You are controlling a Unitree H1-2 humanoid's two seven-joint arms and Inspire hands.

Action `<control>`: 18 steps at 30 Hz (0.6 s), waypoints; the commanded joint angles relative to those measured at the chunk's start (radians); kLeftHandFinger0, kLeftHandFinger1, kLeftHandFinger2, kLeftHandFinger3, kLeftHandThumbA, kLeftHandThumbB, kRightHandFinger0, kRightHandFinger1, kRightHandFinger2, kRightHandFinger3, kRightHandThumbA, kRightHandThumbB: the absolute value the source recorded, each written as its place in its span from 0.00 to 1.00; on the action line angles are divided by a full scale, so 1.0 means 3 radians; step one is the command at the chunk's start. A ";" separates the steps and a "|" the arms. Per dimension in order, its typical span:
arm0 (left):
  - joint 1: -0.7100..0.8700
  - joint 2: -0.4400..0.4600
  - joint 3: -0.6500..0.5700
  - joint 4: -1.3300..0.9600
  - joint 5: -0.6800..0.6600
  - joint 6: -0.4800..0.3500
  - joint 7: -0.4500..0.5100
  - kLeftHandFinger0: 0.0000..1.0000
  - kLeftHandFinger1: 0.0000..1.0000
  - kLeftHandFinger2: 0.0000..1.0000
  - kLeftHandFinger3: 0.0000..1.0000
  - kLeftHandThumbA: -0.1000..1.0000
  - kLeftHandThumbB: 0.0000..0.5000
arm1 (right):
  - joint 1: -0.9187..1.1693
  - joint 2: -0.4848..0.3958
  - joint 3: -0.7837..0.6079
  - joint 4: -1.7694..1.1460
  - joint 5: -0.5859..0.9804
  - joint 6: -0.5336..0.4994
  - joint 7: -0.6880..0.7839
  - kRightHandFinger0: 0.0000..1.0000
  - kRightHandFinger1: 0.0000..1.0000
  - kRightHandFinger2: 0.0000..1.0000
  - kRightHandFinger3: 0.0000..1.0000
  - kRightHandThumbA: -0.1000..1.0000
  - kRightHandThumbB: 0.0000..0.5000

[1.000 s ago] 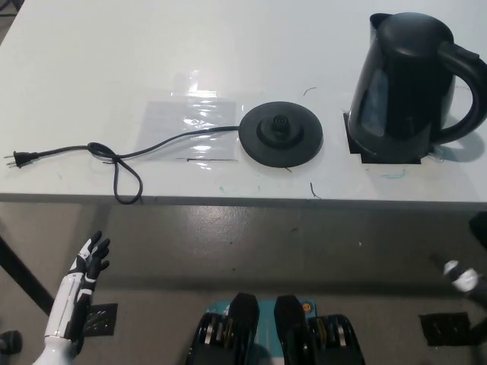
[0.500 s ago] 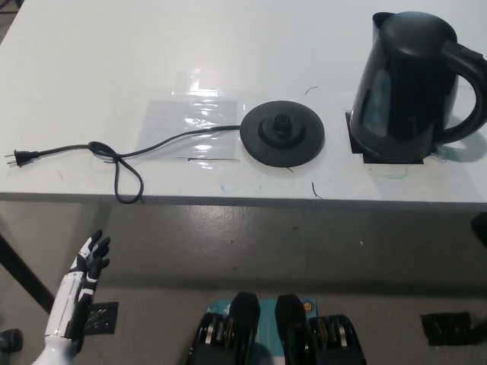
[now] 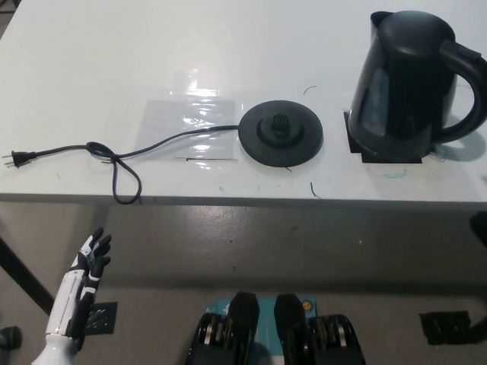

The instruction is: A kettle and its base are kept separately on the desk infront of the robot and the robot uses its right hand to lift the kettle by its handle and places it on its base to align it correctly.

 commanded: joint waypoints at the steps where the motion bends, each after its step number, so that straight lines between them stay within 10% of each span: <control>1: -0.0021 0.0017 0.0014 -0.0089 0.0003 -0.0097 0.0013 1.00 1.00 1.00 1.00 0.94 0.38 | -0.0346 -0.0004 0.0057 0.0213 0.0158 0.0115 0.0124 1.00 1.00 1.00 1.00 1.00 0.56; 18: -0.0032 0.0024 0.0015 -0.0085 0.0040 -0.0101 0.0031 1.00 1.00 1.00 1.00 0.96 0.37 | -0.0550 0.0154 0.0190 0.0567 0.0264 0.0154 0.0255 1.00 1.00 1.00 1.00 1.00 0.72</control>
